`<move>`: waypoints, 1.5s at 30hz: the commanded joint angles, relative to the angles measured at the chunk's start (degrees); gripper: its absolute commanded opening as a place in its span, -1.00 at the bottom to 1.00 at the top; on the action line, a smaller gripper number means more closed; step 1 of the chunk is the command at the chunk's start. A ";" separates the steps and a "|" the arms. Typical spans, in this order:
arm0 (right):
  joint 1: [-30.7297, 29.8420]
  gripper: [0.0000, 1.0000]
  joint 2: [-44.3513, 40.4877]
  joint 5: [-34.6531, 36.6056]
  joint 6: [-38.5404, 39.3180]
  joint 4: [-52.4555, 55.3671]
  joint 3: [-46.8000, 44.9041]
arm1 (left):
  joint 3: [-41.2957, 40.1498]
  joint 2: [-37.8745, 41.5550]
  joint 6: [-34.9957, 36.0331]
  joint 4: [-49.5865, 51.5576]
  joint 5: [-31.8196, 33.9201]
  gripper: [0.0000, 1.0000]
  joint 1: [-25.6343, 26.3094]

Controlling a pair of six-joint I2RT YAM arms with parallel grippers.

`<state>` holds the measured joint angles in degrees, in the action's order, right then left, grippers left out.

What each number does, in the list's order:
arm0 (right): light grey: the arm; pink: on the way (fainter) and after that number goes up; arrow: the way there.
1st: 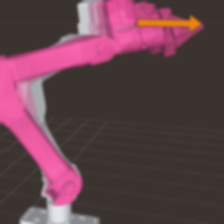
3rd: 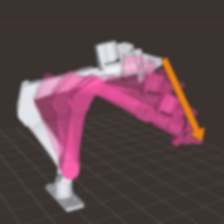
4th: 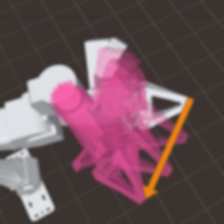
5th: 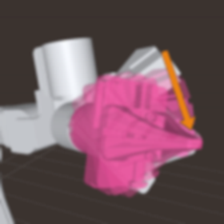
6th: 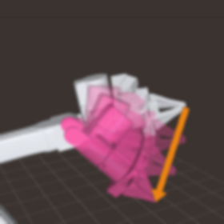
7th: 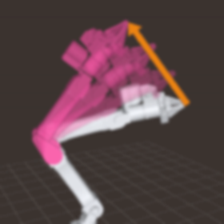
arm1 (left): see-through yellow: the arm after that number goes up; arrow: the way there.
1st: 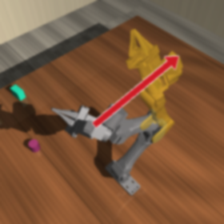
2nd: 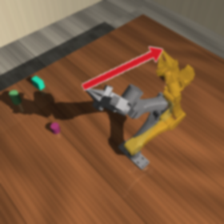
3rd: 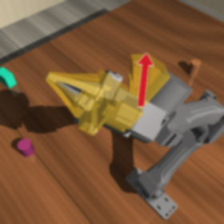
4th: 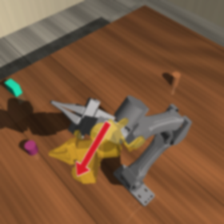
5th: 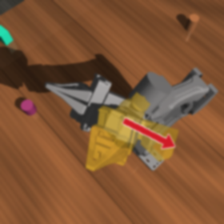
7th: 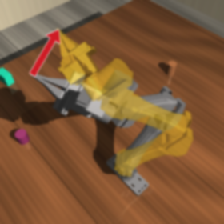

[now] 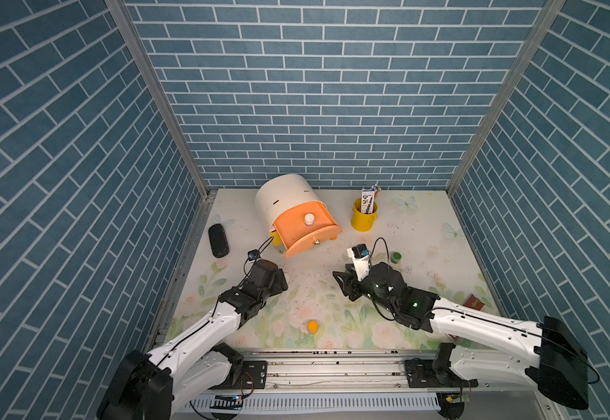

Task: Put the paint cans in the drawer according to color
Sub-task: Pick up the paint can at the center of the board.

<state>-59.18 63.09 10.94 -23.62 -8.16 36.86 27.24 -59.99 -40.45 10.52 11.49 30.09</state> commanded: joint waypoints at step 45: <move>11.36 0.18 -14.16 -4.53 0.24 15.03 -2.59 | 1.24 -16.02 9.72 -13.15 -0.09 0.16 -3.89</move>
<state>-48.18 50.04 6.52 -23.70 5.61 34.83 27.83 -76.07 -32.27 -1.69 14.06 26.61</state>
